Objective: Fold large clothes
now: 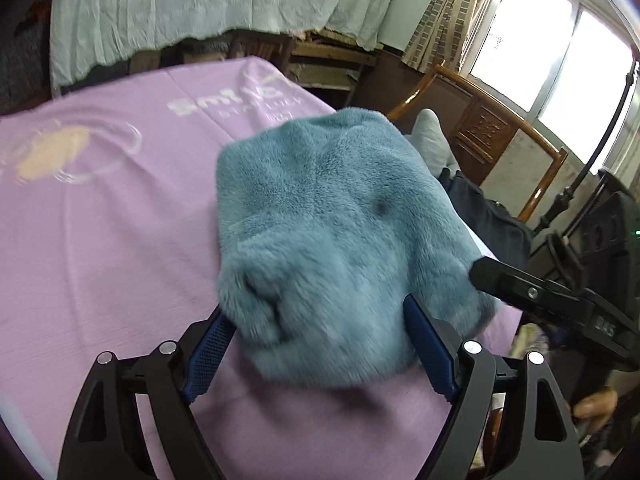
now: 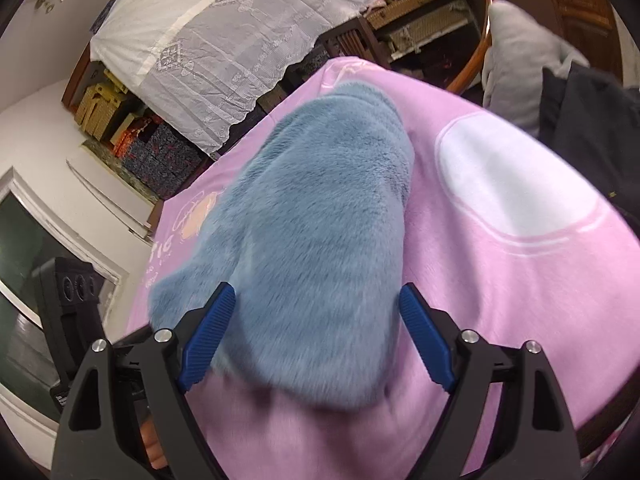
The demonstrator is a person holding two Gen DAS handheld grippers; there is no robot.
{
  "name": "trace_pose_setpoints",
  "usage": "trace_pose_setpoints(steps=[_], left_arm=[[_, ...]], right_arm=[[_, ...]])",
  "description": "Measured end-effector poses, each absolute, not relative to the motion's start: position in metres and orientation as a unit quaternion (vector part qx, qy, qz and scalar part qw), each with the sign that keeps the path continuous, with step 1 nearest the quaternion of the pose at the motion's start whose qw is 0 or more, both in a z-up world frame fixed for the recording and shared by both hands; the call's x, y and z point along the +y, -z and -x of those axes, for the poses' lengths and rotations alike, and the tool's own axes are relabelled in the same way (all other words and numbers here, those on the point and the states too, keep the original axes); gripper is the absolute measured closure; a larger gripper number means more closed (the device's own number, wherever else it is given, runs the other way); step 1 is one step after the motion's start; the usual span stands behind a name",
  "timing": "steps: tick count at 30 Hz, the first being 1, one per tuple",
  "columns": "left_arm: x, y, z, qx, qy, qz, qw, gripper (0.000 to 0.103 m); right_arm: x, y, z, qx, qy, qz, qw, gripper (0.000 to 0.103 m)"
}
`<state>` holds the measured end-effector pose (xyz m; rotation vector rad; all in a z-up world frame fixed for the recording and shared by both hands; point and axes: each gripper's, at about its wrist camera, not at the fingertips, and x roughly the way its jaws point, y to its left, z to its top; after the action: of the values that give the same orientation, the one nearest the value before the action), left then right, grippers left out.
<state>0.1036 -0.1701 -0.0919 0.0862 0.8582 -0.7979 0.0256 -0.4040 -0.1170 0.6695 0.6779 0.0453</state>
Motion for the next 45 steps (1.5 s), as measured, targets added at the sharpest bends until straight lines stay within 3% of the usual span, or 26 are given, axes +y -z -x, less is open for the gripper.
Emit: trace_pose_setpoints(steps=[8,24,35,39,45], left_arm=[[-0.158,0.06,-0.048,0.331,0.347,-0.088,0.873,0.018],[-0.122,0.001,0.017,0.224,0.3,-0.087,0.923,0.004],[-0.122,0.026,-0.001,0.259,0.261,-0.093,0.925,0.004],[-0.125,0.048,-0.024,0.305,0.236,-0.091,0.918,0.004],[-0.122,0.049,-0.028,0.314,0.228,-0.088,0.917,0.004]], right_arm=[[-0.365,0.08,0.022,0.302,-0.001,-0.235,0.924,0.019],[-0.335,0.002,0.102,0.201,0.017,-0.164,0.966,0.012],[-0.31,0.022,0.082,0.241,0.055,-0.113,0.962,0.005],[-0.316,0.044,0.058,0.272,0.074,-0.127,0.951,0.005],[-0.327,0.06,0.046,0.297,0.095,-0.16,0.936,0.005]])
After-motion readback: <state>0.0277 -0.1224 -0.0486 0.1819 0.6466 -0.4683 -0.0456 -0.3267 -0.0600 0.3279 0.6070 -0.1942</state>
